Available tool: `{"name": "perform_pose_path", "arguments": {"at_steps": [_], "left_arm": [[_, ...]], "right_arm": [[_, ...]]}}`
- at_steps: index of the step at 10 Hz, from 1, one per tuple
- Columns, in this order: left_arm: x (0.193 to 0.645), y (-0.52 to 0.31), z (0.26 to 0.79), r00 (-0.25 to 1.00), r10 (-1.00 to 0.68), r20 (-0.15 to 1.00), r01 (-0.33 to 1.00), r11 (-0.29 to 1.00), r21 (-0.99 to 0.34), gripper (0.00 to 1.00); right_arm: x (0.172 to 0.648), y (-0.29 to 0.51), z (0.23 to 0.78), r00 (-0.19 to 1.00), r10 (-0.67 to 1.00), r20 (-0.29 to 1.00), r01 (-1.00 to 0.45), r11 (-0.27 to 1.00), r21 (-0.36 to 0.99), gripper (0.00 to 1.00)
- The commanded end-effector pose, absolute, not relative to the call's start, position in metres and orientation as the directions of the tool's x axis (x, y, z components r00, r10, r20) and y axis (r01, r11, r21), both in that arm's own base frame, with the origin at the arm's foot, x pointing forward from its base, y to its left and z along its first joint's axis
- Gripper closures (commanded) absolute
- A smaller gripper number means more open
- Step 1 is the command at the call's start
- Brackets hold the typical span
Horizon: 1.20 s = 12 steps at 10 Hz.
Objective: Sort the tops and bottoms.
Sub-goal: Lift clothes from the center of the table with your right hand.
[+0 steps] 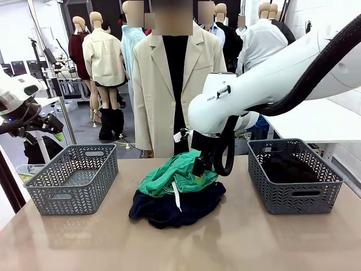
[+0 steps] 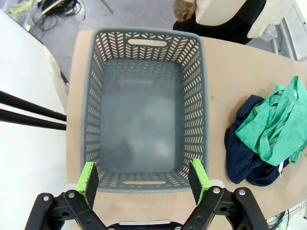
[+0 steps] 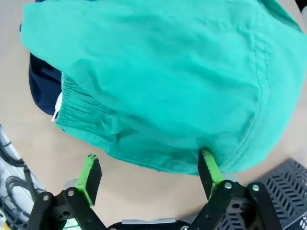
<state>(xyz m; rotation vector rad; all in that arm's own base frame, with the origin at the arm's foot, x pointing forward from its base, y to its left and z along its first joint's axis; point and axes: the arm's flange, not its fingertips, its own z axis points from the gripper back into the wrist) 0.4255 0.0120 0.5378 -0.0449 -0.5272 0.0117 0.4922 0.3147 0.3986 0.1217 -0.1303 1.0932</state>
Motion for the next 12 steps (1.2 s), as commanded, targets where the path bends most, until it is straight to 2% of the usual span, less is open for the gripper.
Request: {"name": "perform_pose_path", "arguments": {"at_steps": [1,4,10,12], "left_arm": [[0.425,0.01,0.54,0.868,0.031,0.495,-0.017,0.999,-0.034,0.03],[0.425,0.01,0.54,0.868,0.031,0.495,-0.017,0.999,-0.034,0.03],[0.425,0.01,0.54,0.868,0.031,0.495,-0.017,0.999,-0.034,0.03],[0.425,0.01,0.54,0.868,0.031,0.495,-0.017,0.999,-0.034,0.03]], "right_arm": [[0.494,0.312,0.404,0.387,0.894,0.227,-0.906,0.414,-0.088,0.0],[0.491,0.32,0.407,0.336,0.897,0.288,-0.887,0.404,-0.225,0.0],[0.512,0.329,0.397,0.344,0.896,0.281,-0.903,0.398,-0.164,0.0],[0.51,0.329,0.398,0.349,0.891,0.291,-0.897,0.407,-0.17,0.4]]}}
